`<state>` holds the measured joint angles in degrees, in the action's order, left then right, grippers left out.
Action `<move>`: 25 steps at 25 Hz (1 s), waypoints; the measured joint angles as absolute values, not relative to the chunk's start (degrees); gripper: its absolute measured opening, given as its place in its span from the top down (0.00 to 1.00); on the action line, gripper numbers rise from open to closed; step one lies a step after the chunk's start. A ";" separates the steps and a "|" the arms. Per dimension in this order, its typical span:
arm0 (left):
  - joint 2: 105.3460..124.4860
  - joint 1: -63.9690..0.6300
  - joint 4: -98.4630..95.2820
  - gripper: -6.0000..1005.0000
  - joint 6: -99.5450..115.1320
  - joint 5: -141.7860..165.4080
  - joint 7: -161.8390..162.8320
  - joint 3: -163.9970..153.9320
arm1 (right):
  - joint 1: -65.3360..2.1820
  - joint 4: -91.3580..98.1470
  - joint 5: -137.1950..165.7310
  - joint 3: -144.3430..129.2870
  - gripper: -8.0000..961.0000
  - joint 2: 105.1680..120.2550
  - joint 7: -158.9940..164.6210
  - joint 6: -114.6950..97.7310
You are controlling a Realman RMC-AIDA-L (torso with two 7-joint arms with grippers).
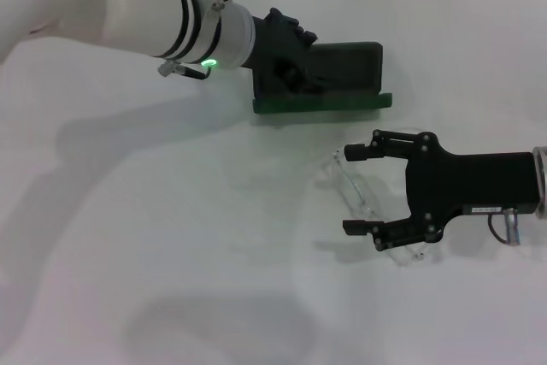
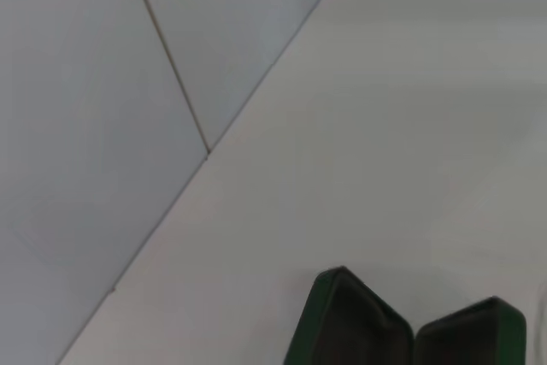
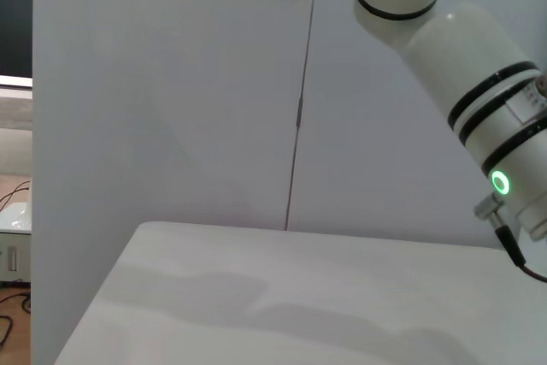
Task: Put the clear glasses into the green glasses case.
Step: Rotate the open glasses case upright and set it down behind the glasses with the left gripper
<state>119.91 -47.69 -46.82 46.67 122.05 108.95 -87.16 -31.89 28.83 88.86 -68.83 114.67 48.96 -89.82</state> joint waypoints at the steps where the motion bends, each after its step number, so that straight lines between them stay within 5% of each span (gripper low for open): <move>1: 119.92 -47.94 -46.26 0.35 46.51 122.30 108.88 -87.35 | -31.92 28.83 88.86 -68.85 0.11 114.69 48.96 -89.82; 25: 119.83 -48.60 -43.25 0.35 48.47 126.44 109.07 -90.58 | -33.24 28.28 88.85 -68.91 0.11 115.04 48.95 -88.70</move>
<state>119.83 -48.60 -43.25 48.47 126.44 109.07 -90.58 -33.24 28.29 88.85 -68.92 115.04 48.95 -88.70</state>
